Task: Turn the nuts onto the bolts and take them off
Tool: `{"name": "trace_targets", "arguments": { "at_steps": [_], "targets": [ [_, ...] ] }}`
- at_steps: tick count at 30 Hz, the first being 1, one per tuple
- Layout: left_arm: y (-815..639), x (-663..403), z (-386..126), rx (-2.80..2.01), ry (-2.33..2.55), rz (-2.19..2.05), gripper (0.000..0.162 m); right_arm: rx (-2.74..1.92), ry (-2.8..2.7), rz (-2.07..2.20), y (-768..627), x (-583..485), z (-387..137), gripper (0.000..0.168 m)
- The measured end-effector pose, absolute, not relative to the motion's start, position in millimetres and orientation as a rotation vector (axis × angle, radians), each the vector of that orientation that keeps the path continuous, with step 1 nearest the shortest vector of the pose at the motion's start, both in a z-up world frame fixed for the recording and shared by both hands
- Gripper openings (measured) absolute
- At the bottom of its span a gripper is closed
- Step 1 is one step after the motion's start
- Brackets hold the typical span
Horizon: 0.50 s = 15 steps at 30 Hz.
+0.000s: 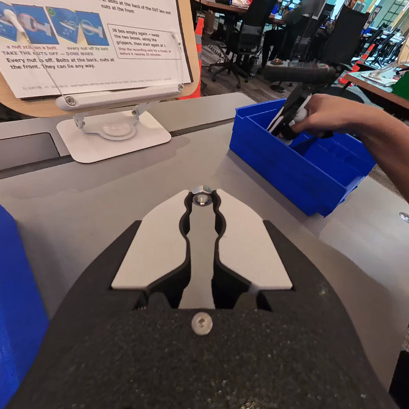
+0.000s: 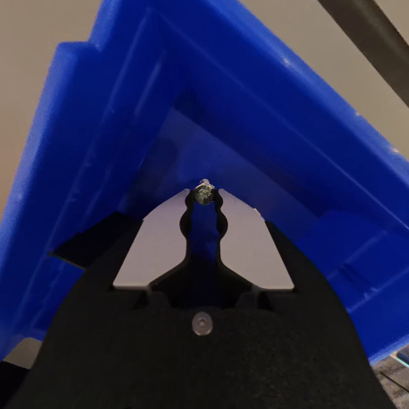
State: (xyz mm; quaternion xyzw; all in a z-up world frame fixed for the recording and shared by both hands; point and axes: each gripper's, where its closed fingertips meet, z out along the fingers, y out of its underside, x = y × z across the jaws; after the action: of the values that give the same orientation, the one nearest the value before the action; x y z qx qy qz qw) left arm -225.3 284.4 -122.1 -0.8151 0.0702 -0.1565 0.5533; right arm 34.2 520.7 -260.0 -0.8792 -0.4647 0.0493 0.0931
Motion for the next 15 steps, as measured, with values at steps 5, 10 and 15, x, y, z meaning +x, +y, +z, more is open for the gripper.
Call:
{"name": "trace_targets", "arguments": {
  "at_steps": [5,10,15],
  "targets": [
    [286,-227,-126,-1.939,0.148,-0.407,0.017,-2.610,-1.381,0.124,524,34,-262,0.019],
    [287,-230,-130,-1.947,0.139,-0.429,0.017,-2.525,-1.306,0.123,529,40,-238,0.054],
    [285,-233,-122,-1.903,0.168,-0.476,0.017,-2.202,-1.077,0.375,502,28,-135,0.057]
  ]
}}
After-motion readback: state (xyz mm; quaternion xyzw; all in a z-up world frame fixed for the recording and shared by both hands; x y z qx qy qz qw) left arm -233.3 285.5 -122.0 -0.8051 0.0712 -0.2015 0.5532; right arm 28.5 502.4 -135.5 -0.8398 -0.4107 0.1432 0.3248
